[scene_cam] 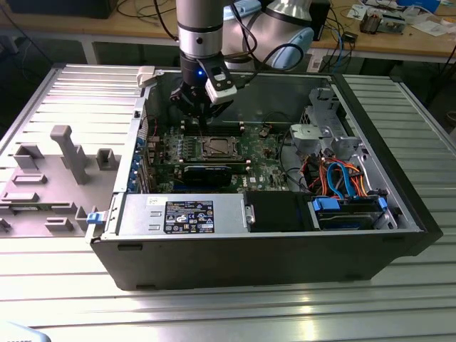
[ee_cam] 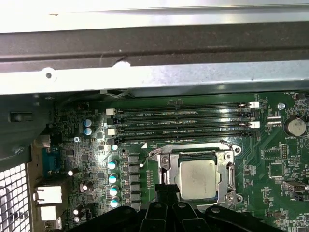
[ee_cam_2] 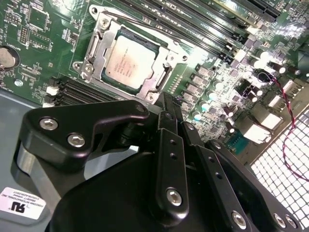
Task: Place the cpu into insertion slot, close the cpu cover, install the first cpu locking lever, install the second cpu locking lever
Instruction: 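Install the first cpu locking lever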
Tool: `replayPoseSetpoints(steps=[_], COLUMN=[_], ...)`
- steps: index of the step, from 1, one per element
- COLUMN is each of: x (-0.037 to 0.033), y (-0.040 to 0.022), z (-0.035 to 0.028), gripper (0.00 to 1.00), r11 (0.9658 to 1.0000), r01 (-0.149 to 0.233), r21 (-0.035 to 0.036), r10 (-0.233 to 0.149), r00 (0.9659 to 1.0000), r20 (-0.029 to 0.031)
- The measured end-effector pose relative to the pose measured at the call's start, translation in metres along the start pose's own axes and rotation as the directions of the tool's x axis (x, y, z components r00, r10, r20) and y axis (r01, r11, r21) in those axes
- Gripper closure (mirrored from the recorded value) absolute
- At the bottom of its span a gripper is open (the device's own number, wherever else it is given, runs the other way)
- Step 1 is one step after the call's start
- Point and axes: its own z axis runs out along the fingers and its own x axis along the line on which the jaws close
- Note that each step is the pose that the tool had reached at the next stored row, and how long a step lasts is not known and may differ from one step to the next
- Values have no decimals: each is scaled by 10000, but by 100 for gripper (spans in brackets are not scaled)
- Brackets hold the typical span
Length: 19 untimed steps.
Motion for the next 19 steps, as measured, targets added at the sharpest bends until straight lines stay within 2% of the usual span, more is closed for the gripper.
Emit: replayPoseSetpoints(steps=[19], x=[135], y=[-6], z=[2], gripper=[89], r11=[10000], r01=[0], r21=[0], r10=[0], r00=[10000], r20=[0])
